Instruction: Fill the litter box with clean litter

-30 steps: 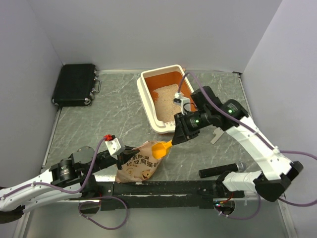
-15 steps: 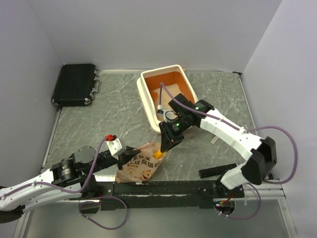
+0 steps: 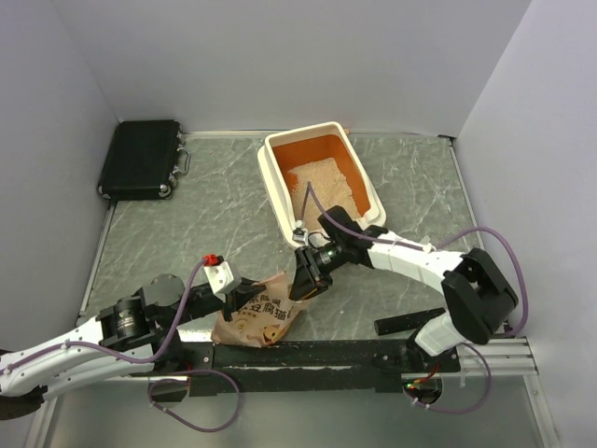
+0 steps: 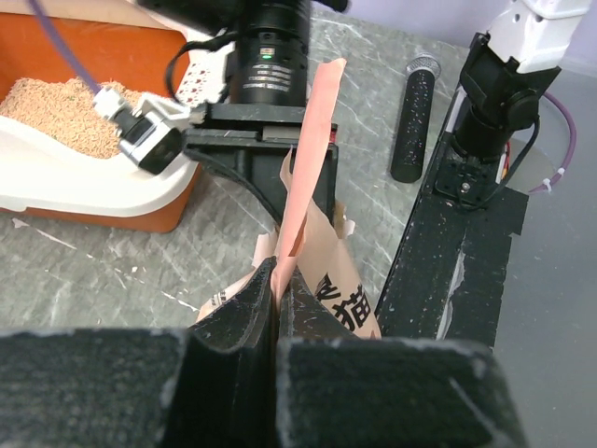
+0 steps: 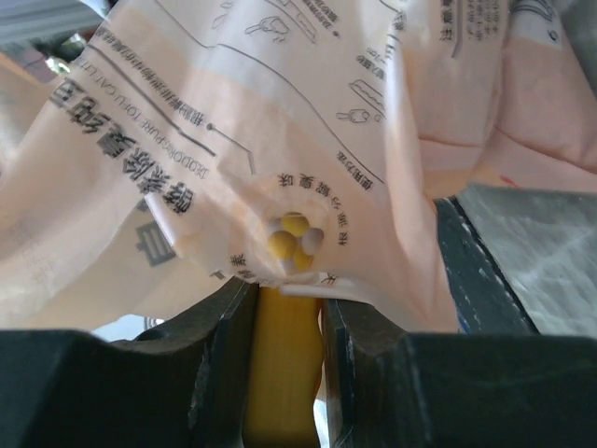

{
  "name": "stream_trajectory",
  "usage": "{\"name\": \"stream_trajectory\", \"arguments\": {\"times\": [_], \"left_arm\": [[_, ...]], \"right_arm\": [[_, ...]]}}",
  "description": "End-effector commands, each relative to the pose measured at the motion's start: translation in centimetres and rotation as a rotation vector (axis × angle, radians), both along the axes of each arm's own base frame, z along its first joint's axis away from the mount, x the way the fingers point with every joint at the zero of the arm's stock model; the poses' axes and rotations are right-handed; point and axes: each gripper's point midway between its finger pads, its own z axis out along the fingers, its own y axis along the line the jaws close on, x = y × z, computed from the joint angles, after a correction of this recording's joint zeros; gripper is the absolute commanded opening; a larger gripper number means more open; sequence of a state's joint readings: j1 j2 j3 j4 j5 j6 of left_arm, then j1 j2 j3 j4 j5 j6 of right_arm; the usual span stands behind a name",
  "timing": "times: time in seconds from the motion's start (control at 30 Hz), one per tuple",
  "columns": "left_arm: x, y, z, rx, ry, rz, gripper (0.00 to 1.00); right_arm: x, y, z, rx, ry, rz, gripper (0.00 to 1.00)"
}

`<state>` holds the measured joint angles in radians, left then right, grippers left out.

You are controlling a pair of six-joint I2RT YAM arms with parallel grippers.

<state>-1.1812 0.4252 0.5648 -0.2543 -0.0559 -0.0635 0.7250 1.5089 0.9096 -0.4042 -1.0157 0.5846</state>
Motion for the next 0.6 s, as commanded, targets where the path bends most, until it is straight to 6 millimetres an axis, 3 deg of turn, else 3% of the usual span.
{"name": "stream_trajectory", "arguments": {"times": [0.0, 0.03, 0.07, 0.27, 0.57], "left_arm": [[0.3, -0.2, 2.4, -0.075, -0.037, 0.008, 0.01], [0.3, -0.2, 2.4, -0.077, -0.038, 0.008, 0.01], [0.3, -0.1, 2.4, -0.076, -0.039, 0.01, 0.01], [0.3, -0.2, 2.4, -0.074, -0.036, 0.01, 0.01], [0.4, -0.2, 2.3, -0.072, -0.036, 0.011, 0.01]], "right_arm": [[-0.1, 1.2, 4.6, 0.235, -0.031, -0.028, 0.0], [0.3, 1.6, 5.5, 0.285, -0.042, -0.051, 0.0], [-0.2, 1.2, 4.9, 0.289, -0.021, -0.062, 0.0], [0.3, 0.6, 6.1, 0.425, 0.003, -0.152, 0.0], [0.4, -0.7, 7.9, 0.461, -0.032, -0.204, 0.0]]}}
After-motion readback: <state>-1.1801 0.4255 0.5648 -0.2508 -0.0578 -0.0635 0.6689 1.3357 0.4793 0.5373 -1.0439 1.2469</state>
